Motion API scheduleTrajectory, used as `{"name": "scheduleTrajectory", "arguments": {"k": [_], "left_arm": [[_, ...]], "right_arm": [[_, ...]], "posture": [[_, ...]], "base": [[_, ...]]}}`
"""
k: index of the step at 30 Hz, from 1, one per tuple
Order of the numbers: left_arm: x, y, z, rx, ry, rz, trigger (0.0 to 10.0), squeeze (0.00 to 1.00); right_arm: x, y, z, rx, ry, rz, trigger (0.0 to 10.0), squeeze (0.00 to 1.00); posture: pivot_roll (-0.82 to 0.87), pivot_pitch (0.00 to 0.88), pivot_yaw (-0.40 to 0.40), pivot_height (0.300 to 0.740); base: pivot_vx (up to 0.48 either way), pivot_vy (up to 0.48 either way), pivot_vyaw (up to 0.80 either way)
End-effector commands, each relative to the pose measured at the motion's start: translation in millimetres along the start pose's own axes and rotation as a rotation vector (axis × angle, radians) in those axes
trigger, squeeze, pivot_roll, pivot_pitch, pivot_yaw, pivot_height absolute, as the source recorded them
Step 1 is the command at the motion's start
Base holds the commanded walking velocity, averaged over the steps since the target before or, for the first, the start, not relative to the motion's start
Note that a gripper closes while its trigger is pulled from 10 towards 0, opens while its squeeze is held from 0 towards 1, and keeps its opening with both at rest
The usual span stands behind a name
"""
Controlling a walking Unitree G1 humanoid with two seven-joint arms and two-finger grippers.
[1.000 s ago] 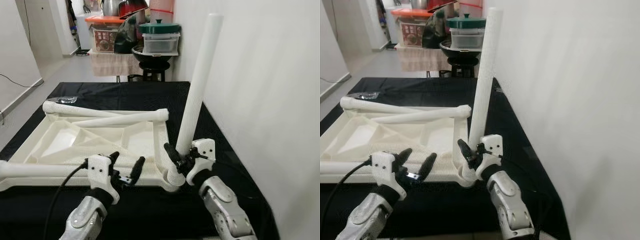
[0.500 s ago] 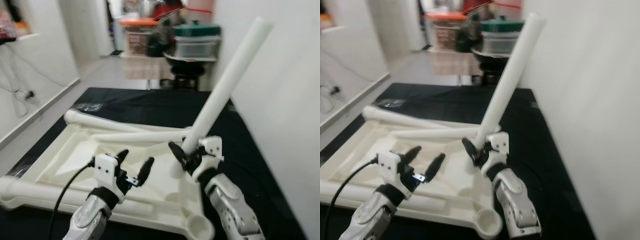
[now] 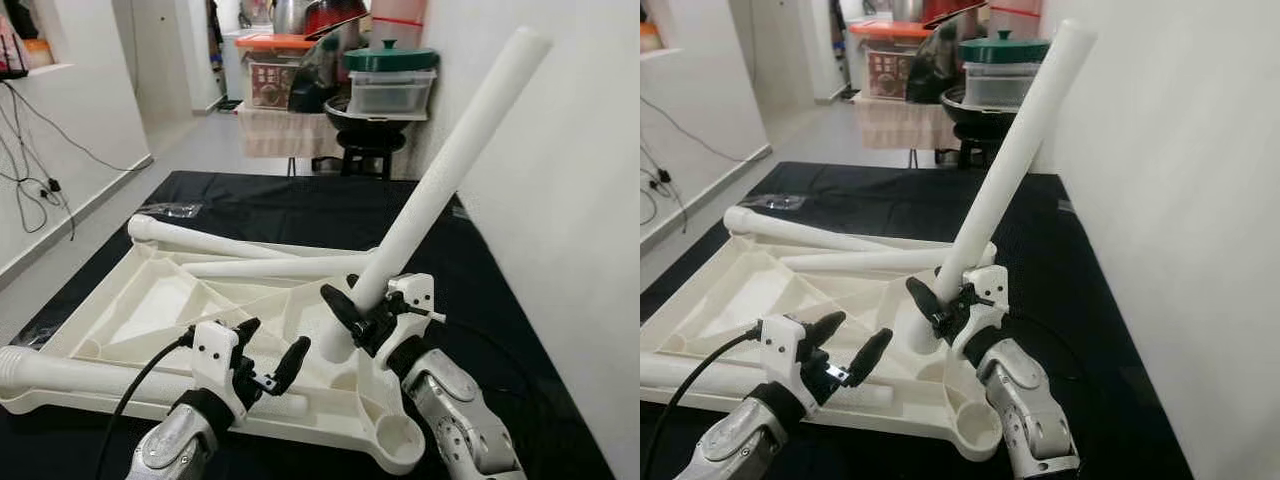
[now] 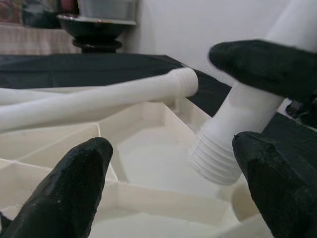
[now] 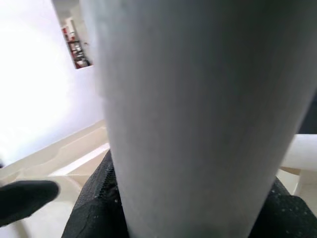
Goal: Building children table
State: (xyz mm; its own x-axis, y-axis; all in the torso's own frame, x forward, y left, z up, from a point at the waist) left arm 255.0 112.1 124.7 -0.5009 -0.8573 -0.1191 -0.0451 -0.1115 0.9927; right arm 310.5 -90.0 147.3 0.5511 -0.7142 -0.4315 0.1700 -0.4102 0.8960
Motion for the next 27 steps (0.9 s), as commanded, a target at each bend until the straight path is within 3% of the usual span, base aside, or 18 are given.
{"name": "scheduleTrajectory", "arguments": {"k": [1,4,12,27], "left_arm": [[-2.1,-1.8,1.6,-0.036,0.0,0.001,10.0,0.0],[-2.0,-4.7,0.2,-0.072,-0.004,-0.011,10.0,0.0],[-0.4,2.6,-2.8,-0.023,-0.006,-0.033,10.0,0.0],[-6.7,0.9,-2.2,-0.029,0.011,-0.045,10.0,0.0]], "right_arm": [[-3.3,8.1,1.3,0.01,0.032,0.011,10.0,0.0],[-2.7,12.0,2.0,0.016,0.035,0.015,10.0,0.0],[-6.5,13.4,2.7,0.013,0.056,0.026,10.0,0.0],[-2.2,9.6,2.3,-0.013,0.028,0.05,10.0,0.0]], "posture": [[0.01,0.0,-0.034,0.74],[0.01,0.0,-0.035,0.74],[0.01,0.0,-0.034,0.74],[0.01,0.0,-0.036,0.74]], "base": [[0.0,0.0,0.0],[-0.289,0.0,0.0],[-0.48,0.0,0.0],[0.0,0.0,0.0]]}}
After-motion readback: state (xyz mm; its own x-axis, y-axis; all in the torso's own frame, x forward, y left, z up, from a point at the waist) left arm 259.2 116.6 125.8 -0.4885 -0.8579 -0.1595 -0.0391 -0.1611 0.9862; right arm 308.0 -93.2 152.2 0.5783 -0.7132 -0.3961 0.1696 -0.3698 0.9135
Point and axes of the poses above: a point about 5 cm out from each wrist's last joint towards the gripper, its own z axis pointing back from the gripper into the wrist, its own y axis along the axis of the wrist's last joint, x = y × z, the point moved 3 cm from there along -z, pointing out of the wrist towards the gripper, and after that the axes turned 15 degrees about -z, right-handed, at the moved point
